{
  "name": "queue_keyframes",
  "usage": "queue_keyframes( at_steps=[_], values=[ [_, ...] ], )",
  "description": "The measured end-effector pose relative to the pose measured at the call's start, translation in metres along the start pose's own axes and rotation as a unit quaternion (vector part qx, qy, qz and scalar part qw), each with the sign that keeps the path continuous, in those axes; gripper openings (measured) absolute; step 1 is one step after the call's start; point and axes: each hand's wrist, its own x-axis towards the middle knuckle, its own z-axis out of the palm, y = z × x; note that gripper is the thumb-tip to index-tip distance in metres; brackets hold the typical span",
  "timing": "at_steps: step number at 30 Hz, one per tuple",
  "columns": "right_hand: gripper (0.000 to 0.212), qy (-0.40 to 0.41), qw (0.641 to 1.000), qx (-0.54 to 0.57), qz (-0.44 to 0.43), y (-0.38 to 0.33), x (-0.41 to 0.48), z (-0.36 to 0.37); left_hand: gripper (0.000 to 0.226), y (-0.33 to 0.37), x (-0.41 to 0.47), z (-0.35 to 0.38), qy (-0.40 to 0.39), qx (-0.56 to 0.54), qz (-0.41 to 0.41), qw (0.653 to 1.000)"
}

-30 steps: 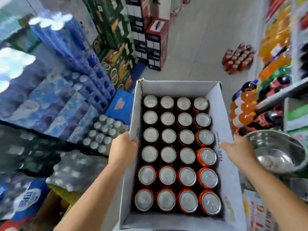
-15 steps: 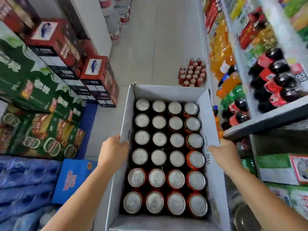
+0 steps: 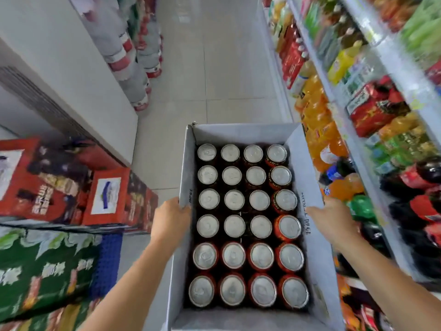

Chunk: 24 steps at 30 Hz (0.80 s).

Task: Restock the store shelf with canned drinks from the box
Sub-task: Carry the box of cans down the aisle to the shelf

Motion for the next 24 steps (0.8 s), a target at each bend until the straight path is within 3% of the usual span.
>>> queue_keyframes(
  at_steps=[7, 16, 24],
  values=[
    [0.005, 0.004, 0.999, 0.035, 0.034, -0.103, 0.154, 0.017, 0.021, 0.12, 0.178, -0.046, -0.006, 0.046, 0.03, 0.998],
    [0.005, -0.008, 0.997, 0.052, 0.054, -0.23, 0.366, 0.03, 0.019, 0.252, 0.386, -0.065, -0.023, 0.047, 0.005, 0.999],
    [0.012, 0.007, 0.996, 0.052, 0.066, -0.34, 0.531, 0.033, 0.017, 0.358, 0.583, -0.078, -0.053, 0.053, 0.041, 0.996]
  ],
)
